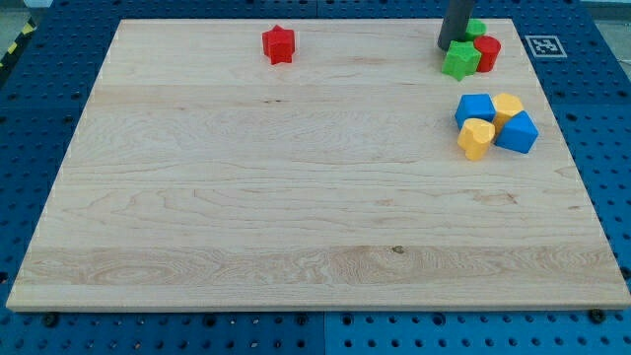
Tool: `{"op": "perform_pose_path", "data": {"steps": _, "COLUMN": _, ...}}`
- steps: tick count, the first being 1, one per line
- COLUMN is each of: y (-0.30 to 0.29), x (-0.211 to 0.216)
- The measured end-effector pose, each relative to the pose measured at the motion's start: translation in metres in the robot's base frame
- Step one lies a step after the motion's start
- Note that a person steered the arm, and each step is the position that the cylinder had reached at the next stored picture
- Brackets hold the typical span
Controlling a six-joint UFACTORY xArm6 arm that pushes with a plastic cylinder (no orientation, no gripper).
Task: Place the red star towards the top of the green star
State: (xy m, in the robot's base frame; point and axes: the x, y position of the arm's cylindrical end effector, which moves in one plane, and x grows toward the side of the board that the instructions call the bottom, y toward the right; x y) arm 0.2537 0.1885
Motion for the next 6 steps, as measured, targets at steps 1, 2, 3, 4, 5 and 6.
{"op": "perform_pose_path", "data": {"steps": 1, "y": -0.042, "x": -0.004}}
{"op": "perform_pose_path", "data": {"steps": 2, "y": -0.107, "x": -0.004}}
{"op": "perform_pose_path", "data": {"steps": 3, "y": -0.146, "x": 0.023}}
{"op": "perform_pose_path", "data": {"steps": 4, "y": -0.191, "x": 0.063}}
{"op": "perform_pose_path", "data": {"steps": 5, "y": -0.263, "x": 0.072}}
{"op": "perform_pose_path", "data": {"steps": 6, "y": -0.284, "x": 0.037}}
